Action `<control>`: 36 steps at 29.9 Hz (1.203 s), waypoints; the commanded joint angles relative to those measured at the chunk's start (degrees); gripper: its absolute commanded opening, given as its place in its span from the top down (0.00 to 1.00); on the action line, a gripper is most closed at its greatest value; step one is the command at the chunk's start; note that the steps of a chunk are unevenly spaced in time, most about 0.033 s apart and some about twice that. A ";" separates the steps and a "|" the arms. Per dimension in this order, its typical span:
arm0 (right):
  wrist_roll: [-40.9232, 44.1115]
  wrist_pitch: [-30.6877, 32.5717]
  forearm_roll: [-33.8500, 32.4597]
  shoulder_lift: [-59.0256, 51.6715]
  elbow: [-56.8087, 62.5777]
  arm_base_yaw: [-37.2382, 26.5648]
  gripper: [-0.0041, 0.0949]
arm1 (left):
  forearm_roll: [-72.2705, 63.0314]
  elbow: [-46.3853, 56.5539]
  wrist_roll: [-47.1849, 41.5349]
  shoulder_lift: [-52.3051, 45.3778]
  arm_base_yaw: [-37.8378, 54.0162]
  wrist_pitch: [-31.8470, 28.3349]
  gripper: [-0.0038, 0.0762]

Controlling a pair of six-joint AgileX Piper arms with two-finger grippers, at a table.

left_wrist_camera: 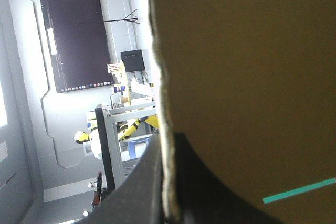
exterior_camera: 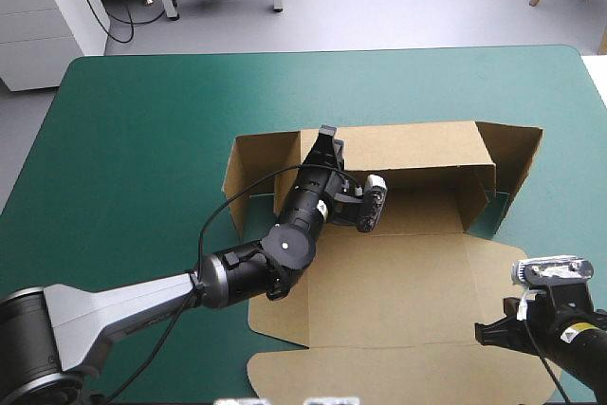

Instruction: Fold the box

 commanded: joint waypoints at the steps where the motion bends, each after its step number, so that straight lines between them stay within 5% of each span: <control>1: -0.57 -2.77 0.34 0.17 -1.31 0.13 0.97 | 1.76 -0.48 -2.65 -2.16 -0.84 1.13 0.96; 6: -0.57 -2.77 0.34 0.17 -1.31 0.13 0.84 | 1.99 -0.48 -3.69 -2.16 -0.84 4.29 0.96; 14: -0.57 -2.82 0.34 0.17 -1.31 0.13 0.34 | 1.99 -0.48 -4.22 -2.16 -0.84 3.83 0.96; 24: 3.59 -6.67 3.72 3.01 -5.23 0.13 0.35 | 1.99 -0.48 -5.40 -2.16 -0.84 3.83 0.96; 36: 8.55 -7.39 -1.09 32.03 -41.18 0.13 0.35 | 1.99 -0.48 -11.63 -2.16 -0.84 8.55 0.96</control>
